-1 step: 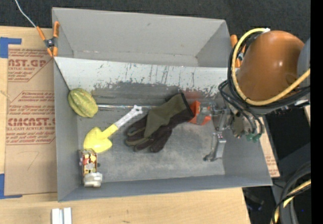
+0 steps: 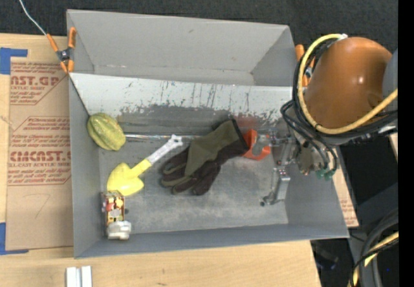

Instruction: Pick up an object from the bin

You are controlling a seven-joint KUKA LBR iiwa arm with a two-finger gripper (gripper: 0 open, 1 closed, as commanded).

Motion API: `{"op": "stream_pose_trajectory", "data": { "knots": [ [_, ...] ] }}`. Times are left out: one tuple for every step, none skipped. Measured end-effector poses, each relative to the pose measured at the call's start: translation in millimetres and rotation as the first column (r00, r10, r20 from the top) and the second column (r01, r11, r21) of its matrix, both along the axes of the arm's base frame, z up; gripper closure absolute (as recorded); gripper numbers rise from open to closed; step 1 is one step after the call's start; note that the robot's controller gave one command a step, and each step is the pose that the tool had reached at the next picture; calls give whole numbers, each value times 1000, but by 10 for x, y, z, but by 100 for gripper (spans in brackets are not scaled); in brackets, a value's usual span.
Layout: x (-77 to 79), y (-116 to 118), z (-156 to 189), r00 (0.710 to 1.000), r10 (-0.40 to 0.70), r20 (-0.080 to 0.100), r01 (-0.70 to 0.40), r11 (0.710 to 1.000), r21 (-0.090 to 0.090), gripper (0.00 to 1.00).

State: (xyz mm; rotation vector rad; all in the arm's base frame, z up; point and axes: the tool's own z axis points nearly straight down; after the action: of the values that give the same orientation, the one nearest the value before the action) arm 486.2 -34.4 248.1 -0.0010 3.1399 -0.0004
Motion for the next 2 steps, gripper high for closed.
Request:
{"op": "stream_pose_trajectory", "data": {
  "knots": [
    [429,338,-994,989,146,0,-146,989,0,0],
    [1008,239,-906,827,563,1,-563,827,-1,0]
  ]
}}
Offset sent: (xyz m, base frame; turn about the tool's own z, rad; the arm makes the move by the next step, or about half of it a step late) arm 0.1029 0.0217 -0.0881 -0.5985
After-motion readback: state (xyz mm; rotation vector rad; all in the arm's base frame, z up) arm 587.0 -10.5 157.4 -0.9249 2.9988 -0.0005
